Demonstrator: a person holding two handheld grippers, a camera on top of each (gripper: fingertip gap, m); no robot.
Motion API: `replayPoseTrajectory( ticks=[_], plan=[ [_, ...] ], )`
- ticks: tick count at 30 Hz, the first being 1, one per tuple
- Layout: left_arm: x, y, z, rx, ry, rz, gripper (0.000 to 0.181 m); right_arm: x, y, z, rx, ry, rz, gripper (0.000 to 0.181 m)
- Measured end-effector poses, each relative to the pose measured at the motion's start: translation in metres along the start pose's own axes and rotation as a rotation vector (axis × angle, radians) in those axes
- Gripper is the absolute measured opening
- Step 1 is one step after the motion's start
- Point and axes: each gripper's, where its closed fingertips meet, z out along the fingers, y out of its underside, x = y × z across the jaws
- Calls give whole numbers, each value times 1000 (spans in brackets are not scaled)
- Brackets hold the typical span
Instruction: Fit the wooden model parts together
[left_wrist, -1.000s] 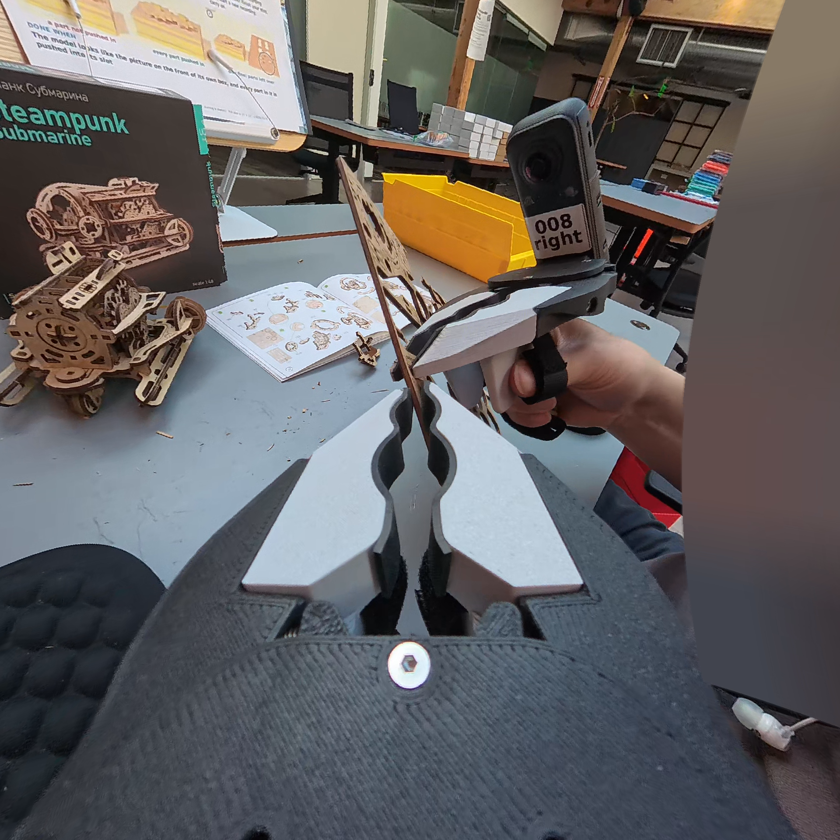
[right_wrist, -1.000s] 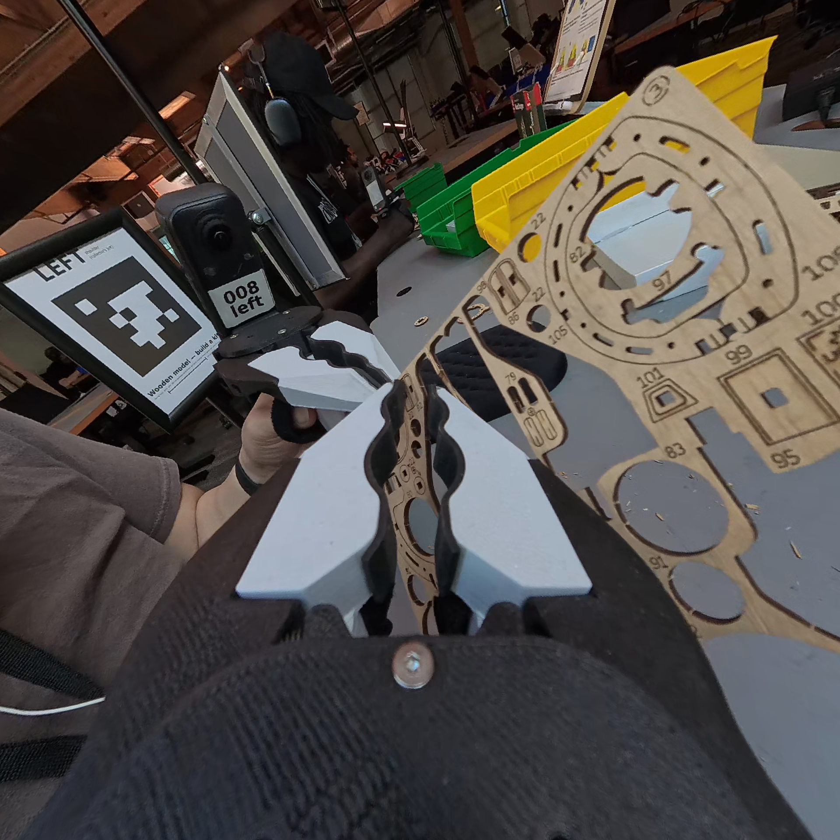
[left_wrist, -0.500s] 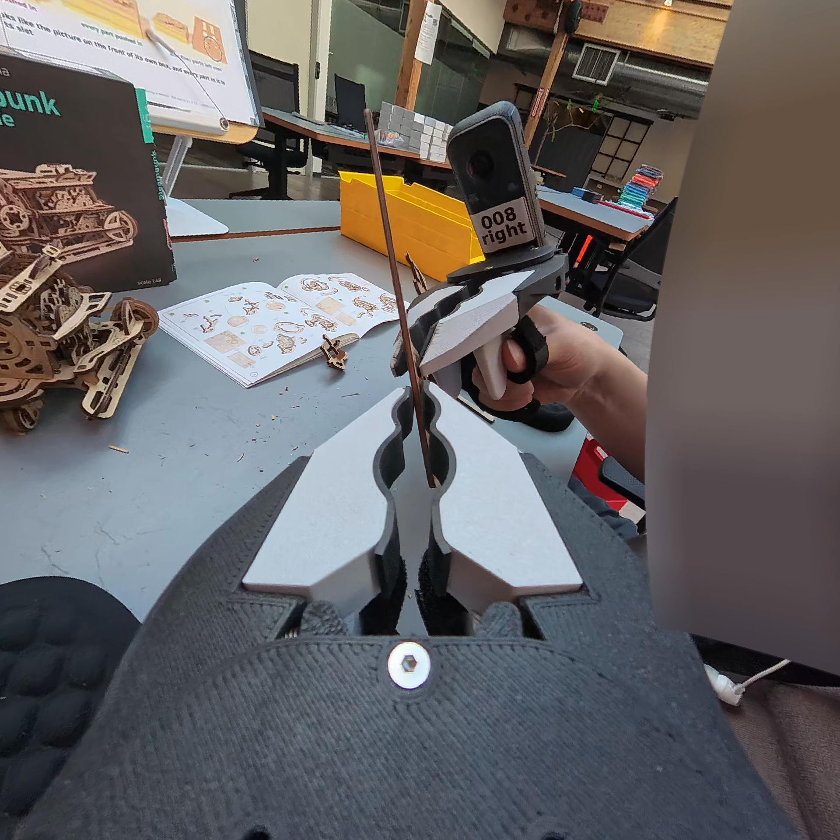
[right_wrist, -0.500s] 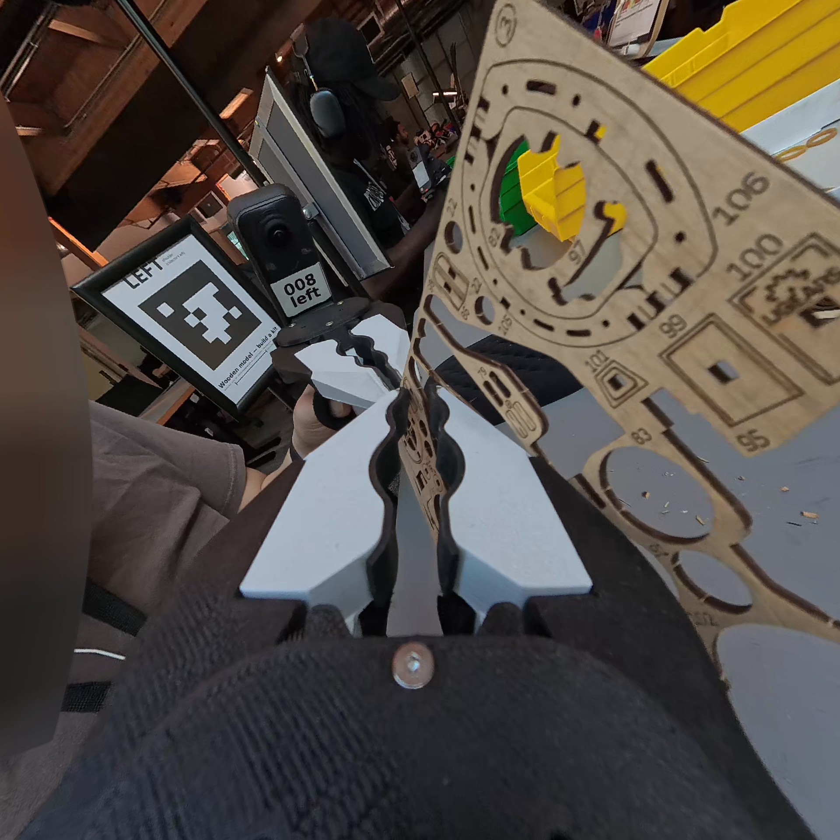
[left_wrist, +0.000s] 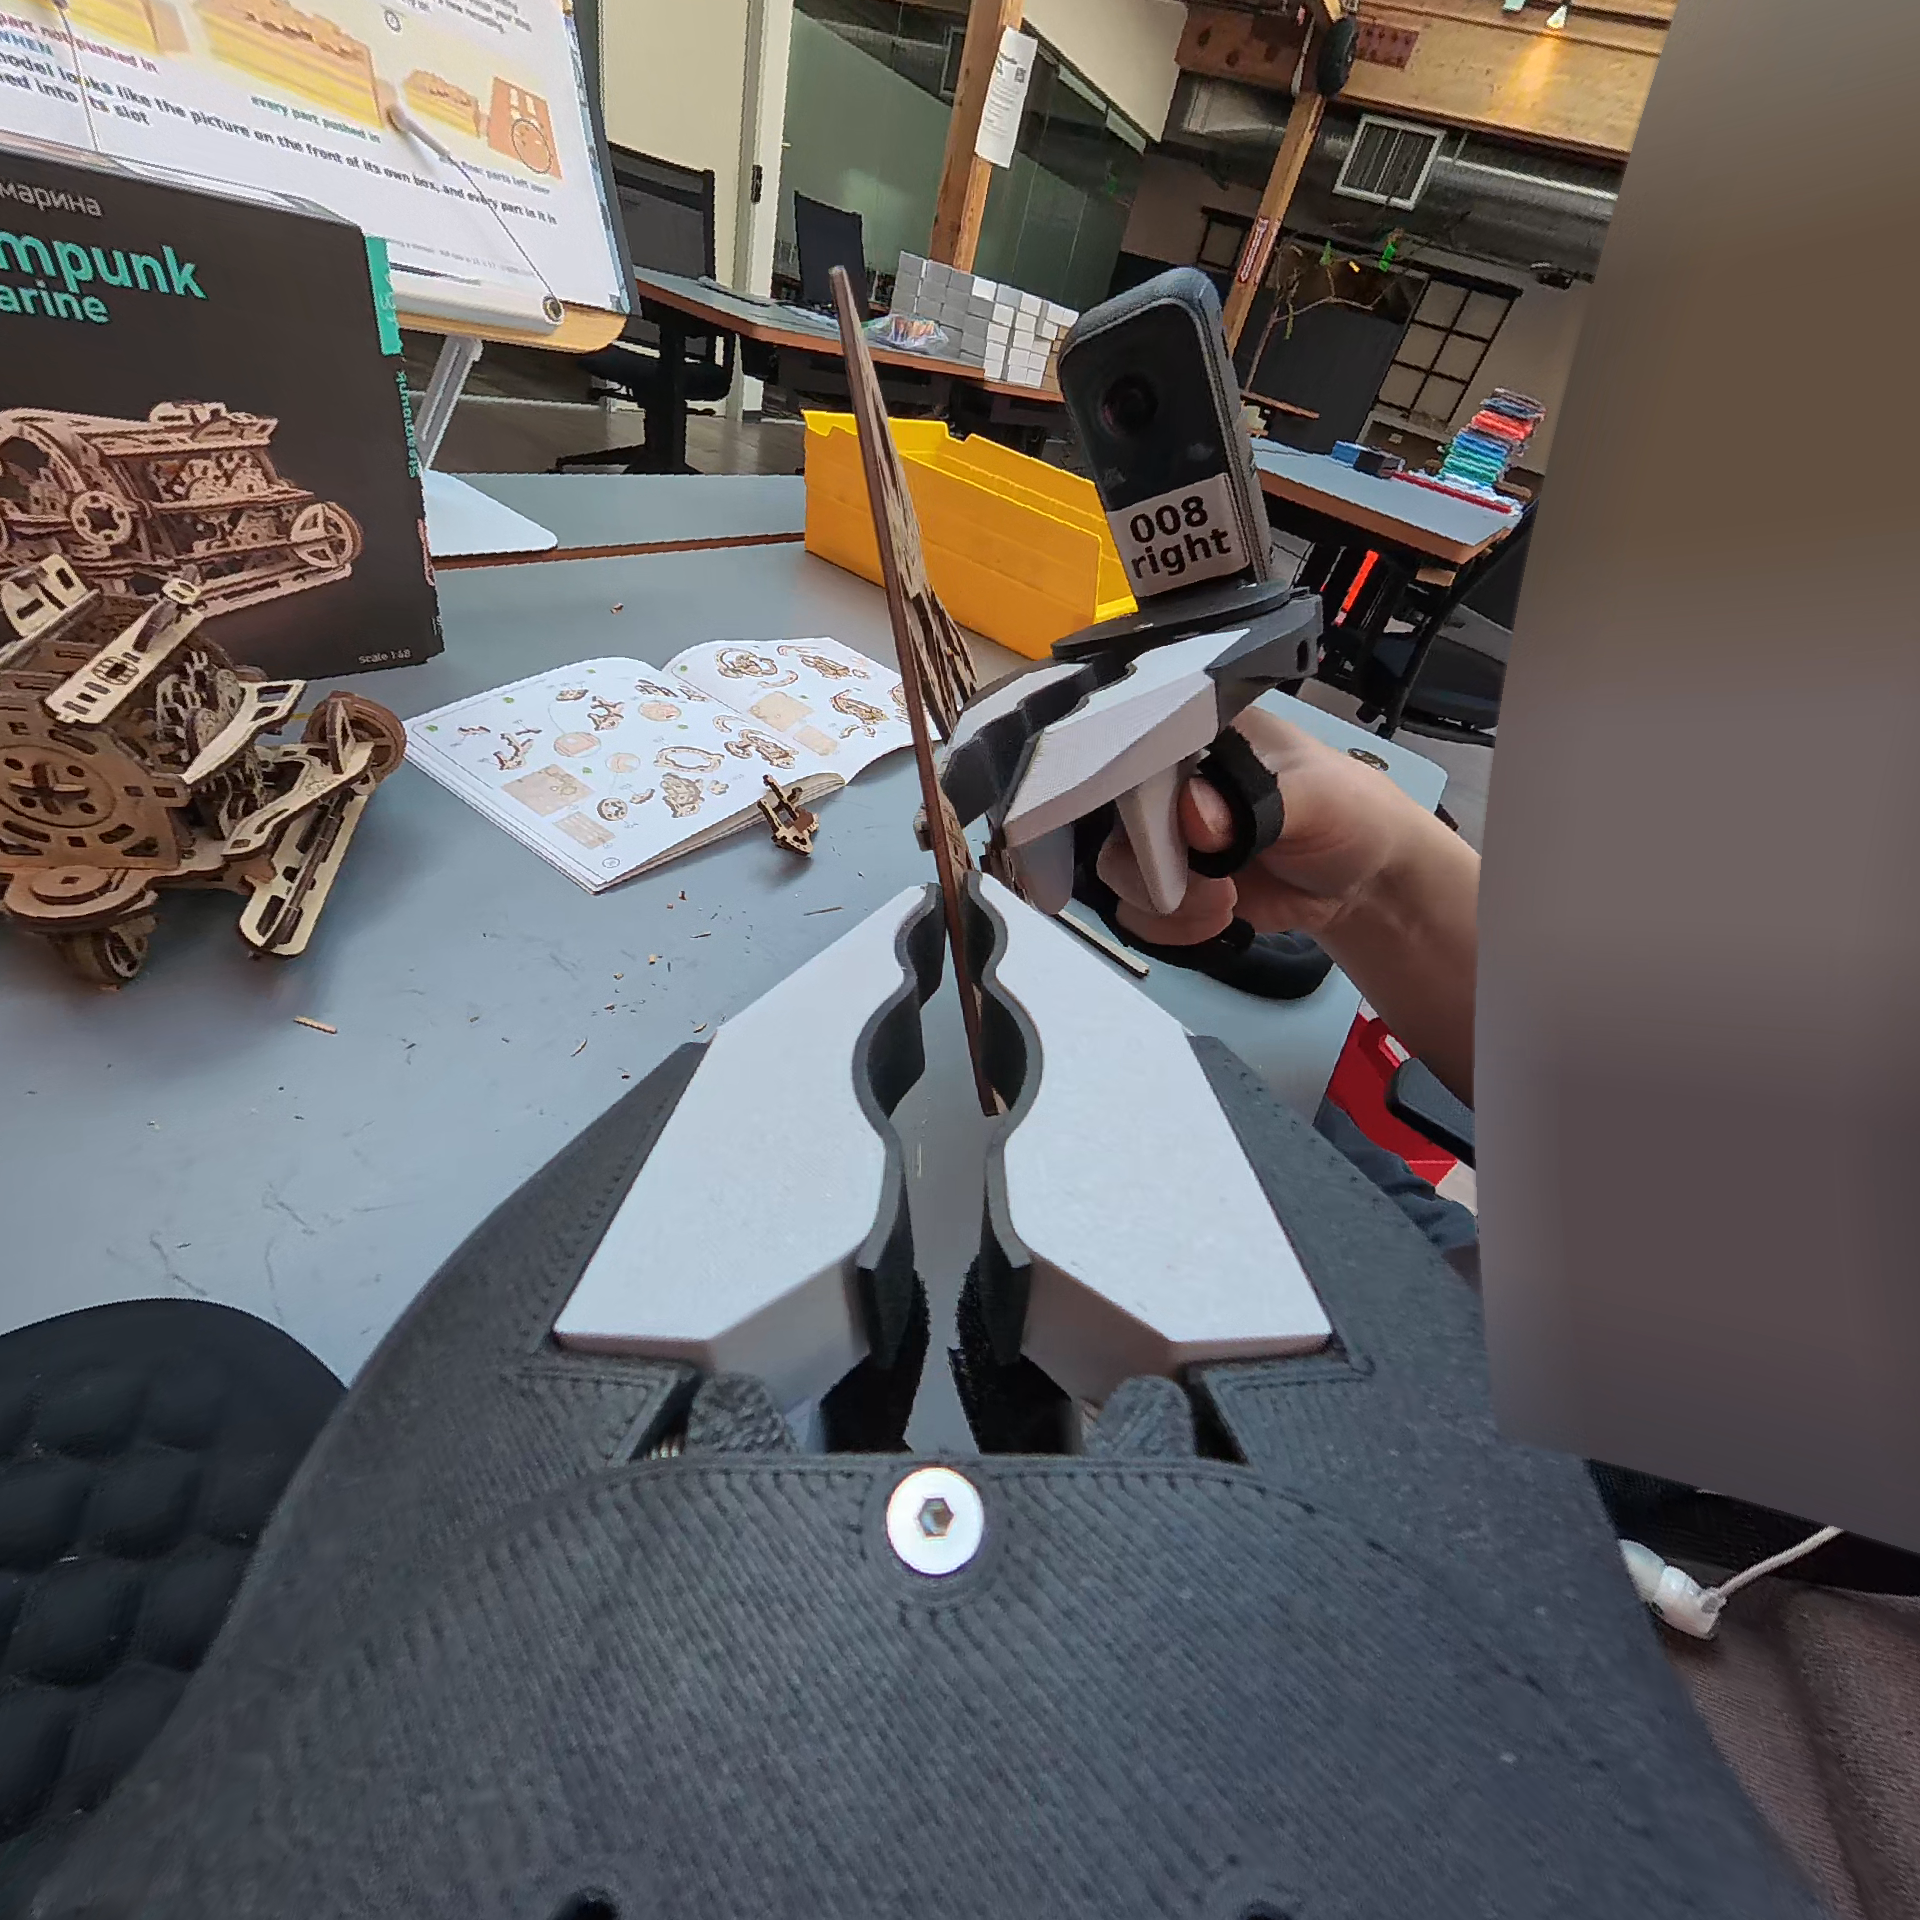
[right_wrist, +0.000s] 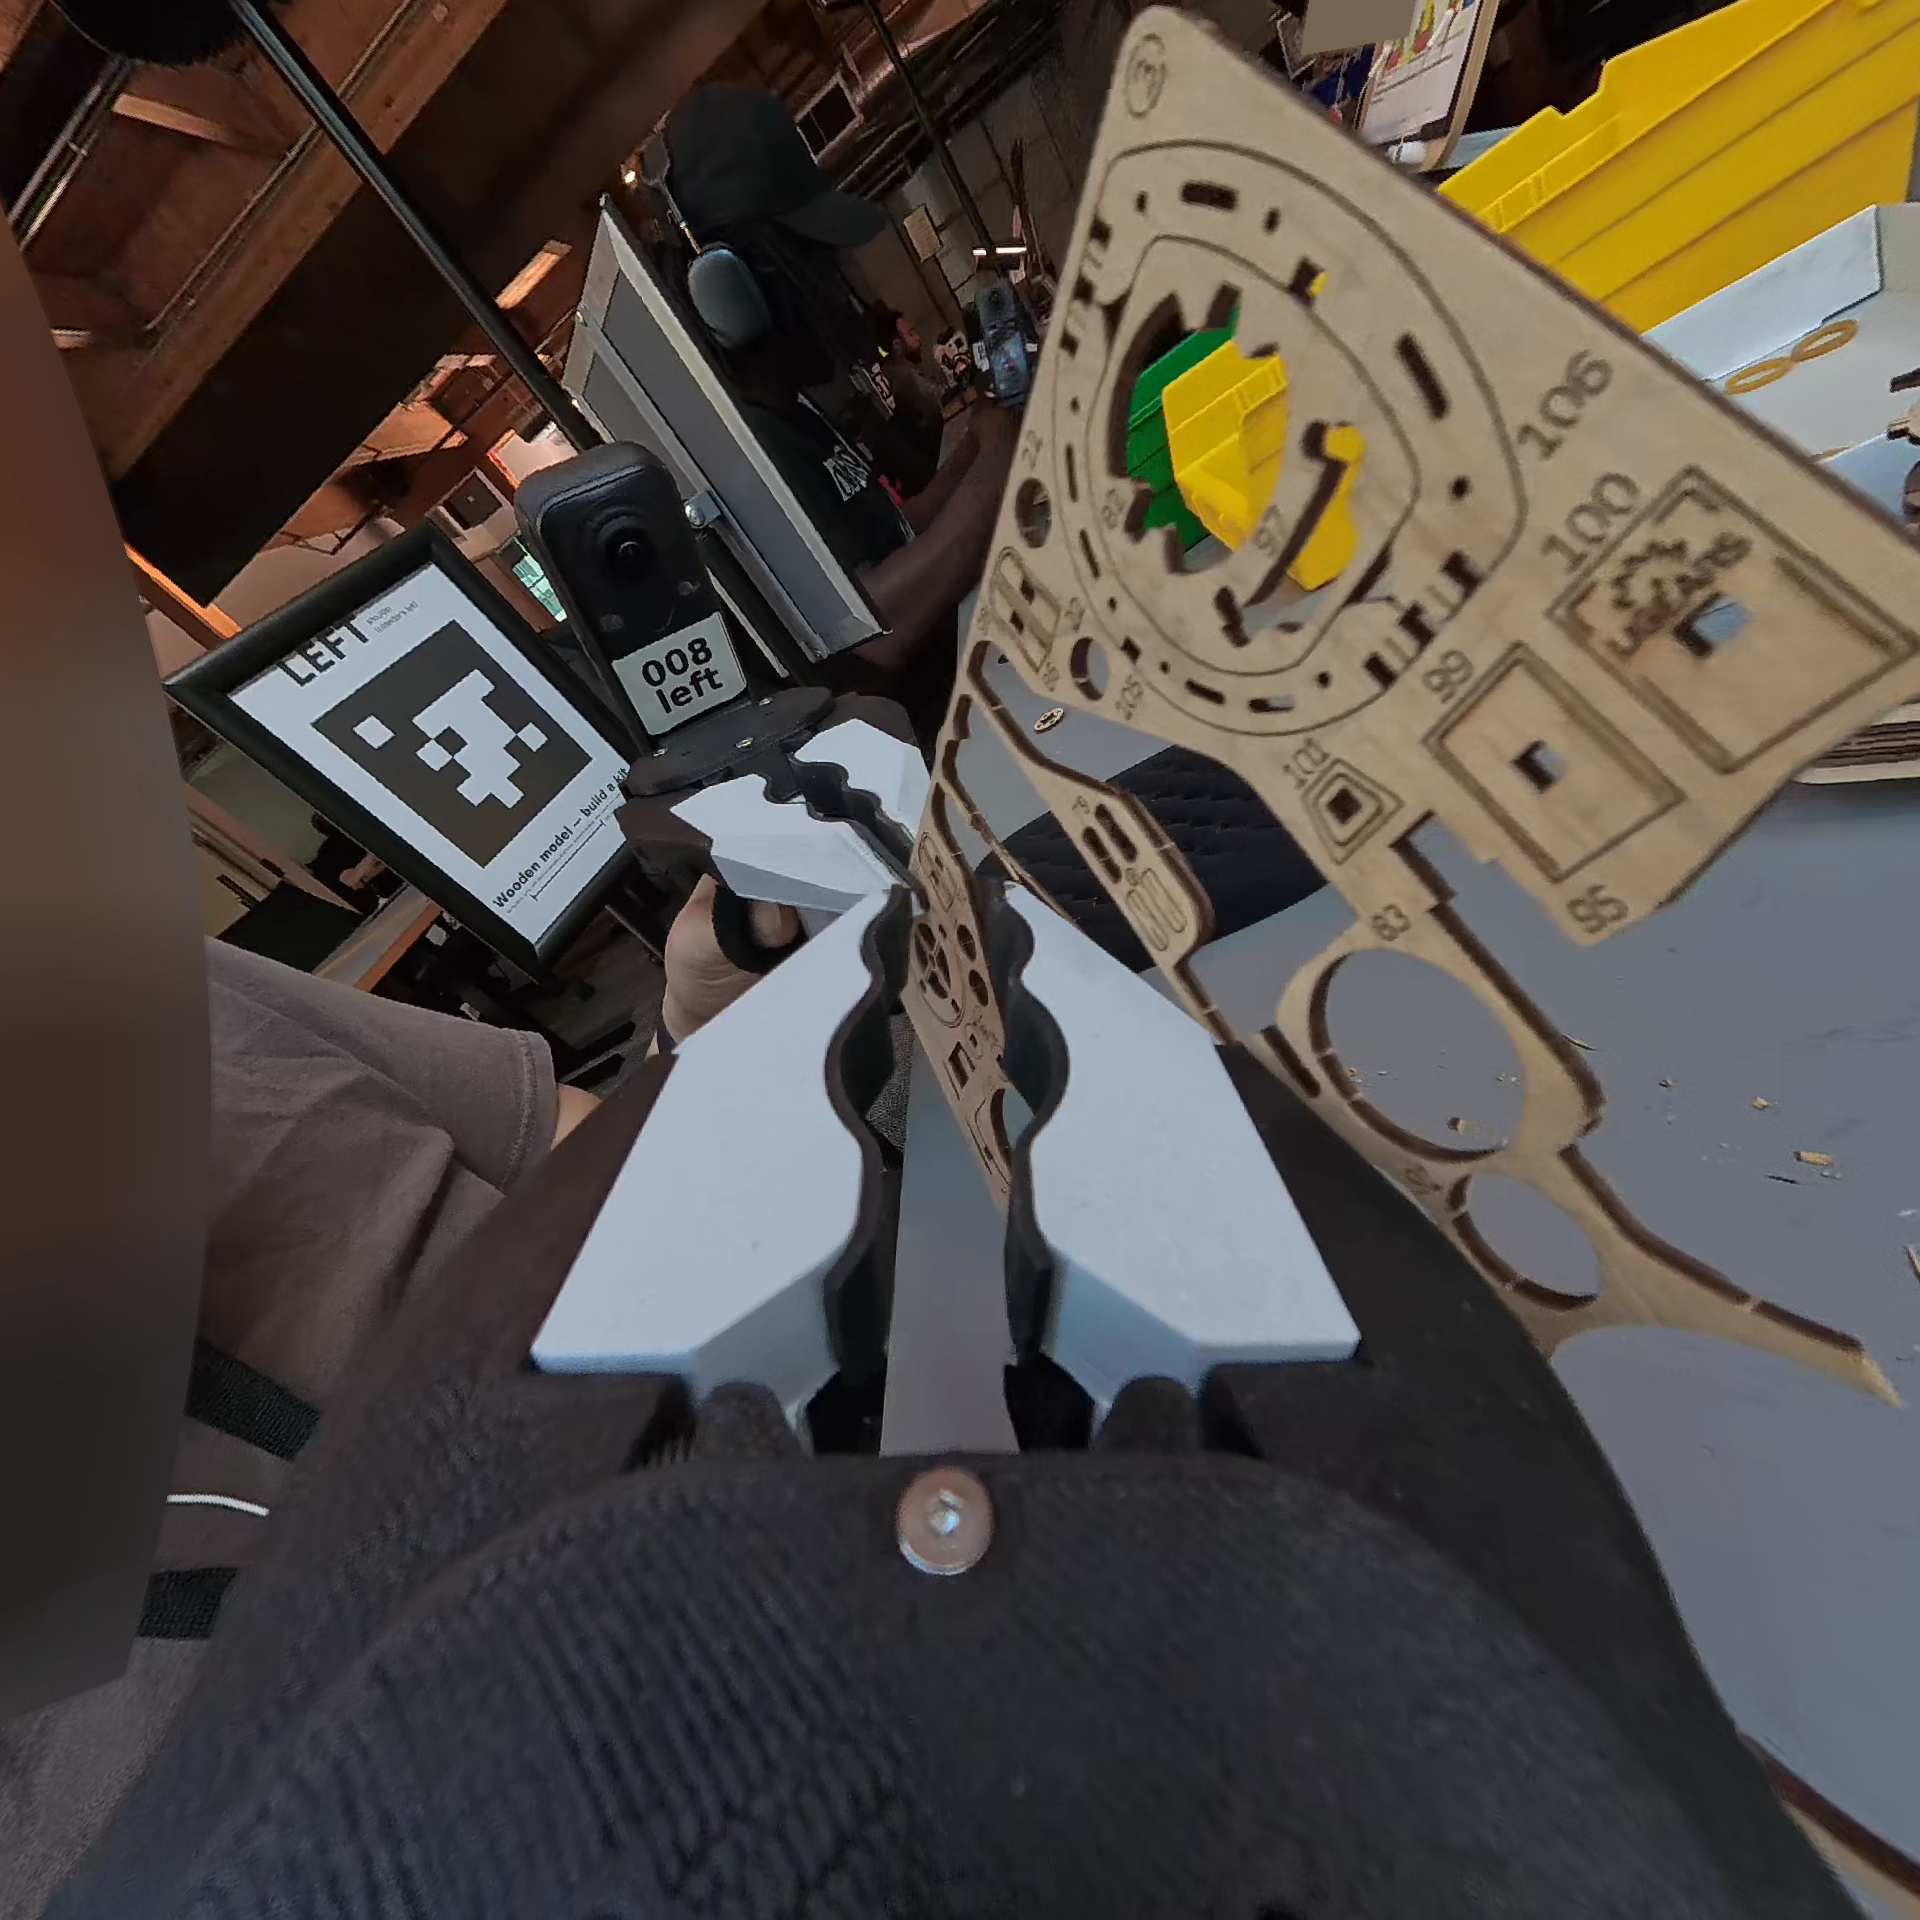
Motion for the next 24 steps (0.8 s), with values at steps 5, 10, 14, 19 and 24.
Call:
replayPoseTrajectory(
  ticks=[5,10,14,19,24],
  plan=[
    [0,2,1,0,2,-10,0,4,1,2,-9,45,-35,5],
    [0,2,2,-1,2,-13,0,5,1,3,-2,40,-22,6],
    [-1,3,2,1,5,-20,0,6,2,3,-14,43,-22,6],
    [-2,5,3,-11,-1,-21,1,9,4,4,-19,51,-18,6],
    [-6,9,6,-22,-8,-35,2,14,6,3,-32,104,-59,6]
  ],
)
